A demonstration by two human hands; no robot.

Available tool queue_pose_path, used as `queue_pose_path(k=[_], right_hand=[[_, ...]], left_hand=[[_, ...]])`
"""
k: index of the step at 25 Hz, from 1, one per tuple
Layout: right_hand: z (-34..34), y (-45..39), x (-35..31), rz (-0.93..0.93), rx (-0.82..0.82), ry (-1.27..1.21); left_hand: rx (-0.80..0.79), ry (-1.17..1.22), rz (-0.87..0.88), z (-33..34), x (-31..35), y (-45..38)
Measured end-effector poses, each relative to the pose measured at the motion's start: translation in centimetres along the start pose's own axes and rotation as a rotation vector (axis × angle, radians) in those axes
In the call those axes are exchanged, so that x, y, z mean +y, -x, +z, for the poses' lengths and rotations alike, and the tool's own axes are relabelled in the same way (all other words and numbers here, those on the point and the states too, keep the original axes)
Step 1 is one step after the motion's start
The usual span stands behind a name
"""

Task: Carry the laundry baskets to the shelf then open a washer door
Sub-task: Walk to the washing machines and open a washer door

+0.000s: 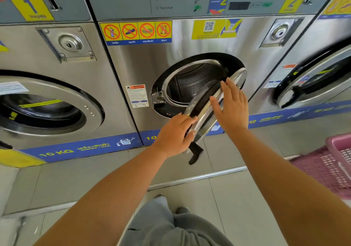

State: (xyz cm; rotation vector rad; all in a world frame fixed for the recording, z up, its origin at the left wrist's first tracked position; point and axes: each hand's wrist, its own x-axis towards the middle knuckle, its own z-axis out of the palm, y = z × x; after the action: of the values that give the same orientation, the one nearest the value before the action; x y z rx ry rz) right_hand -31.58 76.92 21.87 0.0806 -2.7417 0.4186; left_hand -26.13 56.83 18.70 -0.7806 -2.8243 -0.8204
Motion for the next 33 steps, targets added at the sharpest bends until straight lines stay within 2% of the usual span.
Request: queue_pose_path(k=[3,9,14,18,21,25,33], right_hand=[[-1.0,2.1,1.4,0.041,-0.002,-0.020],[-2.7,5.6,5.2,0.222,0.024,-0.075],[-3.7,7.2,8.0,0.296,0.089,-0.055],[-5.2,7.8,11.6,0.314,0.058,-0.028],[-6.3,8.2,14.5,0.350,0.097,-0.032],[-7.0,8.1,17.7,0.491,0.133,-0.072],[-8.0,6.5,22.0,0.476,-0.025,0.035]], left_hand=[[-0.034,0.007,0.100,1.0,1.2,-0.6],[-0.077,0.050,0.131,2.1,4.1,-7.2],[-0.180,-0.118,0.245,3.5,8.4,-15.0],[-0.266,-0.282,0.345,5.4,12.0,-18.5],[-0.269,-0.347,0.339,6.8,14.2,-19.7],[-0.277,-0.403,0.287,8.7,17.1,-21.2],[-0.319,-0.445,0.168,10.4,20.8,-23.0]])
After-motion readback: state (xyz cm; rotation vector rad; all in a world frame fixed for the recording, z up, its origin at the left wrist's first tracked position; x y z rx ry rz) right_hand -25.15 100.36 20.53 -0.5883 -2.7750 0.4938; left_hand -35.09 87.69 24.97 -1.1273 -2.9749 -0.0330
